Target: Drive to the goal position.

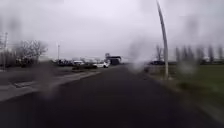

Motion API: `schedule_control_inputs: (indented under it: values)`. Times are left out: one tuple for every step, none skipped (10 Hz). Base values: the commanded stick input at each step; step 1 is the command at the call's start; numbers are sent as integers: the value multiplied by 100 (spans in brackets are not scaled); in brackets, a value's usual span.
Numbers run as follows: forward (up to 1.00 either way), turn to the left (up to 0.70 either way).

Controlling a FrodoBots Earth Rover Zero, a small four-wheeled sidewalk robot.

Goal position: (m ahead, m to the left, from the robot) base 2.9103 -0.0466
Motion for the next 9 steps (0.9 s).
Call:
schedule_control_inputs:
  values:
    - [100,0]
    - [100,0]
    - [100,0]
    - [100,0]
    - [100,0]
    - [100,0]
    - [100,0]
    - [100,0]
    - [100,0]
